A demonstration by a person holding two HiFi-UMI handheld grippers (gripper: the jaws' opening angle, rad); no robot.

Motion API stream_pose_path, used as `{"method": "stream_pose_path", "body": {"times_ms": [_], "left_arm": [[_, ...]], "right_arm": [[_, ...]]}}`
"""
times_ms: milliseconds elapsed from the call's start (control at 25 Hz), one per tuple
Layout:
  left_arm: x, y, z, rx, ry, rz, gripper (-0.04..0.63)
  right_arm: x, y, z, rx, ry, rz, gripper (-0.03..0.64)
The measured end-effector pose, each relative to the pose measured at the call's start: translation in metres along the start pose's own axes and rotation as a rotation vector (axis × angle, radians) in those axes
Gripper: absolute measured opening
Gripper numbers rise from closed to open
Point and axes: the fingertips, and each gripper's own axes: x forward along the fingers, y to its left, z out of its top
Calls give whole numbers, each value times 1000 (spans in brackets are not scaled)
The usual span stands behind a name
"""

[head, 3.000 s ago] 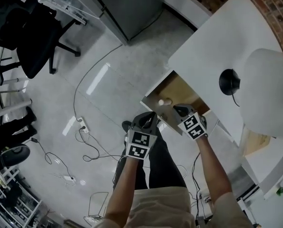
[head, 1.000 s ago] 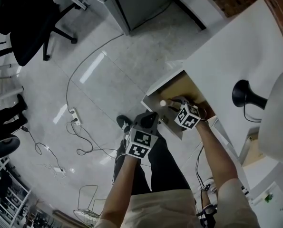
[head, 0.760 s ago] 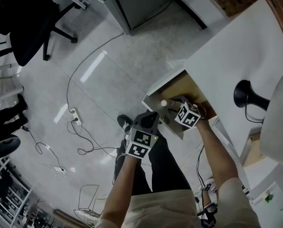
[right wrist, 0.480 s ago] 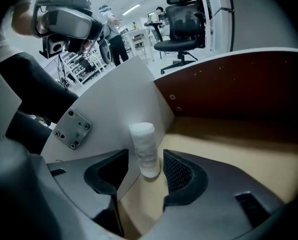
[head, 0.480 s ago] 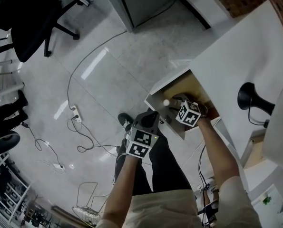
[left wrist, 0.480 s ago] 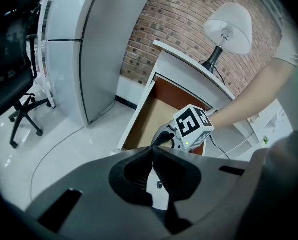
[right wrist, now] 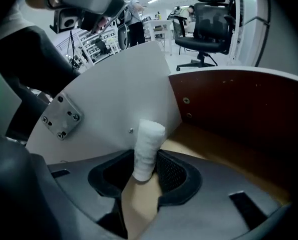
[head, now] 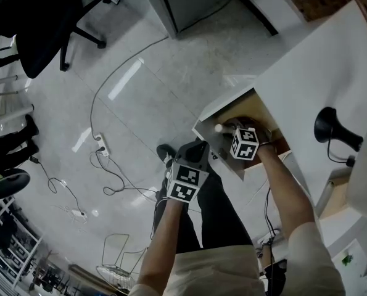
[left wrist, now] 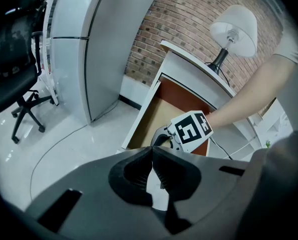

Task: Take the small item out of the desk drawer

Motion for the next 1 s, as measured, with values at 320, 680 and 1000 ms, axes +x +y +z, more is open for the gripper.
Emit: {"method": "stream_pose_path", "body": {"times_ms": [320, 680, 1000], "left_arm": [[-9, 9, 17, 26, -17, 2, 17], [-10, 1, -6, 18, 11, -12, 17], [-1, -10, -4, 56, 12, -38, 17]], "right_arm": [[-1, -1, 3, 69, -15, -4, 150], [-5, 1, 7, 98, -33, -43, 138], [-8, 4, 7, 105, -39, -82, 138]]}}
